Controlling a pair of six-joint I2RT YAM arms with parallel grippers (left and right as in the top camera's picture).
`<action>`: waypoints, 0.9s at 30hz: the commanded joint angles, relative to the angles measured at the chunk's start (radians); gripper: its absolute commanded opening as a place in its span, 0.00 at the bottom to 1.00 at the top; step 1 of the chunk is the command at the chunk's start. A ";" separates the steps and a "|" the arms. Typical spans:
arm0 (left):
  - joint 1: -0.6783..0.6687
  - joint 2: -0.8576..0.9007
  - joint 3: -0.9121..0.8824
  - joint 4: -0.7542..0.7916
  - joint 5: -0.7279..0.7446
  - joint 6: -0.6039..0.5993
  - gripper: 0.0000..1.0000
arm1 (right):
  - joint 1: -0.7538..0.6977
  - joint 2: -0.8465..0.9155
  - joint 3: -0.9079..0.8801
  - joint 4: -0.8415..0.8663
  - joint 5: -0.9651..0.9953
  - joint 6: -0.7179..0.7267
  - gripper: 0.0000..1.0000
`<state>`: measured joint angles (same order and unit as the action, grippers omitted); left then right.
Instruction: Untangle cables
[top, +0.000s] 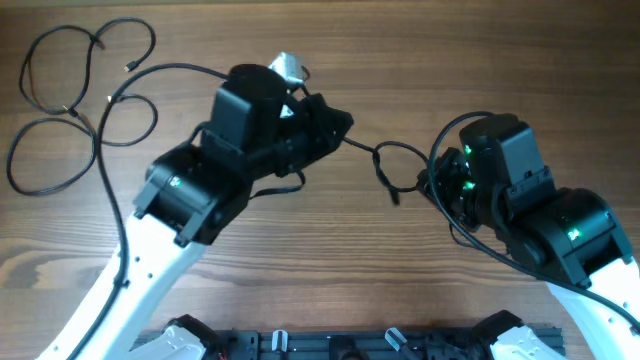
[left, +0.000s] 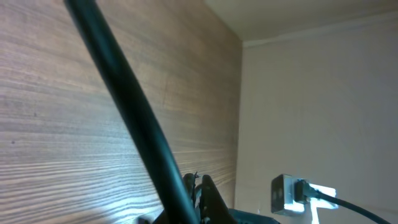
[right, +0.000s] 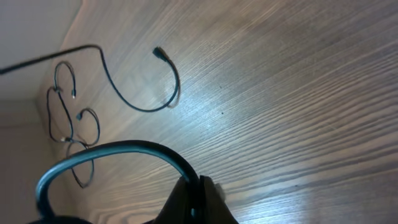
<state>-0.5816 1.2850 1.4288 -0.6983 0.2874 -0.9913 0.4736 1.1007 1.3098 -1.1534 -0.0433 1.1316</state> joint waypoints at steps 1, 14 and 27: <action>0.030 -0.044 0.005 -0.026 -0.043 0.045 0.04 | -0.008 0.002 0.004 -0.011 0.082 0.019 0.04; 0.031 -0.047 0.005 -0.079 -0.300 -0.188 0.04 | -0.008 0.002 0.004 -0.016 0.016 -0.069 0.08; 0.195 -0.085 0.005 -0.001 0.067 -0.282 0.04 | -0.008 0.008 0.004 -0.015 -0.070 -0.241 0.05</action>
<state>-0.4232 1.2243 1.4288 -0.7151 0.1829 -1.2564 0.4679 1.1007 1.3094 -1.1679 -0.1291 0.9272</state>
